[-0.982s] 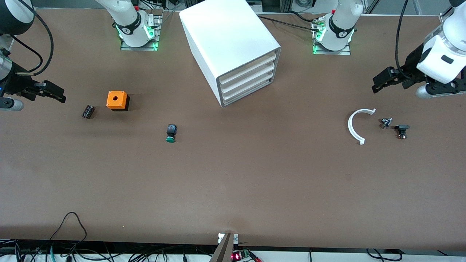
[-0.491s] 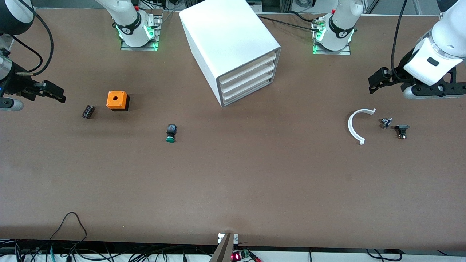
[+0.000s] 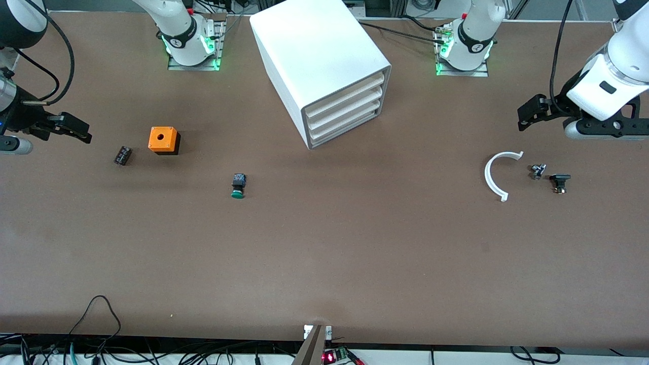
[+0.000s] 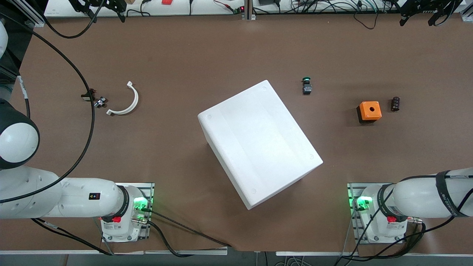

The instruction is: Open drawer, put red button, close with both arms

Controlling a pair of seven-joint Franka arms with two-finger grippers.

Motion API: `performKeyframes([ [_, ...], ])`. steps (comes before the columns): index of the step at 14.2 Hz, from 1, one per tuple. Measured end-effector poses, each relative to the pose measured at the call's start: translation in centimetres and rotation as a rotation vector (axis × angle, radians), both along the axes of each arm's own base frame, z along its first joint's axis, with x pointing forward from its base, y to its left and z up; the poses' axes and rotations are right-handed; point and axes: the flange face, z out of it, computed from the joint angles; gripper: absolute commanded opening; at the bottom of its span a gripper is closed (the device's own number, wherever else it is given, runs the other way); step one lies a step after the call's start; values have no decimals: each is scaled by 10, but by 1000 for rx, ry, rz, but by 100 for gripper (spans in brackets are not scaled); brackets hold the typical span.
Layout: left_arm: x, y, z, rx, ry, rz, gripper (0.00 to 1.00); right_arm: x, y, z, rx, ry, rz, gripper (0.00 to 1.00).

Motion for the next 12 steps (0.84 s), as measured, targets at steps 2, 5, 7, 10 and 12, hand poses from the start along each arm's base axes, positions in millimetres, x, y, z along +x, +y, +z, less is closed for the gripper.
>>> performKeyframes([
  [2, 0, 0, 0, 0, 0, -9, 100, 0, 0, 0, 0, 0, 0, 100],
  [5, 1, 6, 0, -1, 0, -2, 100, 0, 0, 0, 0, 0, 0, 100],
  [7, 3, 12, -3, -1, 4, 5, 100, 0, 0, 0, 0, 0, 0, 100],
  [10, 4, 12, -4, -1, 4, 6, 100, 0, 0, 0, 0, 0, 0, 100],
  [12, 5, 12, 2, -3, -9, 6, 100, 0, 0, 0, 0, 0, 0, 100],
])
